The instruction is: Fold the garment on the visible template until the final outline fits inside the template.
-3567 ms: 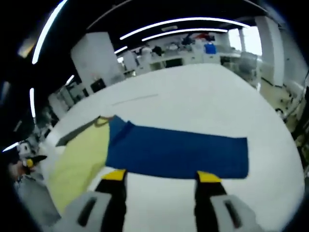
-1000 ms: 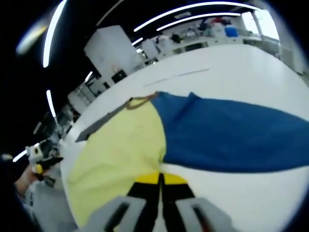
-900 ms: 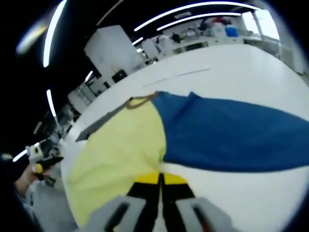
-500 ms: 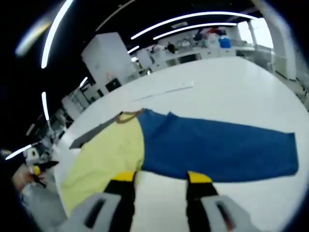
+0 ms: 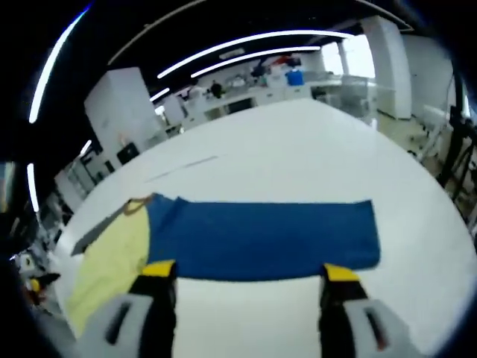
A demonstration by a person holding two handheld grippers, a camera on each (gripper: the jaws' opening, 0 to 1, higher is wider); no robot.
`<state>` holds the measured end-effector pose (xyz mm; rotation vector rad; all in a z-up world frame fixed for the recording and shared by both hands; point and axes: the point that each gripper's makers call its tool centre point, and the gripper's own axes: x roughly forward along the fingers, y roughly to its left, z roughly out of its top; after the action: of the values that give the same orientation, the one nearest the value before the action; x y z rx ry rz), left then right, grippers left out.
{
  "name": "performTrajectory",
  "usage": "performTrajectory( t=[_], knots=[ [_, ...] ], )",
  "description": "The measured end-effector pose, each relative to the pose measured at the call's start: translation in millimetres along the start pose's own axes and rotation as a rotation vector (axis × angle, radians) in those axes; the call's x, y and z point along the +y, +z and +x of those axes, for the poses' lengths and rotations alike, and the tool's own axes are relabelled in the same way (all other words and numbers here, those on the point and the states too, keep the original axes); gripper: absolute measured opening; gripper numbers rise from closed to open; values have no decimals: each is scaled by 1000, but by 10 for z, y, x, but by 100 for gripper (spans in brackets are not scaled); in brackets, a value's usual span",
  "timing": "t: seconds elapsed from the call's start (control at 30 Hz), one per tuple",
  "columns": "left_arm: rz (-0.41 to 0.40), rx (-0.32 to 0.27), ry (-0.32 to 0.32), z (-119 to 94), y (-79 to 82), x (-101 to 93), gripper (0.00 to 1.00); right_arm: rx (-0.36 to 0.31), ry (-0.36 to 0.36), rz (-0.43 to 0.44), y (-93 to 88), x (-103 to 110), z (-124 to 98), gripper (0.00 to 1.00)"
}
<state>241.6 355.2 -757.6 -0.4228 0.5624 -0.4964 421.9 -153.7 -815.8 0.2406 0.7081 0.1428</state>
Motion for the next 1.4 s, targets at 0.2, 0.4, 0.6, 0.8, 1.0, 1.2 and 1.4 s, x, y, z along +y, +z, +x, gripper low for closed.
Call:
performTrajectory(
  t=[0.2,0.4,0.6,0.8,1.0,1.2,1.4],
  knots=[
    [-4,6,0,9,-20,-3,86,-37,-131,69,50,-413,-86,80],
    [-12,13,4,10,-67,2,86,-33,-206,109,98,-773,-53,66],
    [-17,16,9,10,-82,-7,85,-47,-258,184,95,-907,-47,45],
    [-21,18,14,13,-93,2,85,-39,-295,190,69,-973,-55,28],
    [-24,19,14,27,-103,2,85,-5,-296,175,66,-1047,-38,2],
    [-21,15,7,39,-87,-9,85,-23,-291,223,17,-982,-139,0],
    [-20,7,-2,41,-72,-23,85,-22,-292,241,-32,-1006,-237,0]
  ],
)
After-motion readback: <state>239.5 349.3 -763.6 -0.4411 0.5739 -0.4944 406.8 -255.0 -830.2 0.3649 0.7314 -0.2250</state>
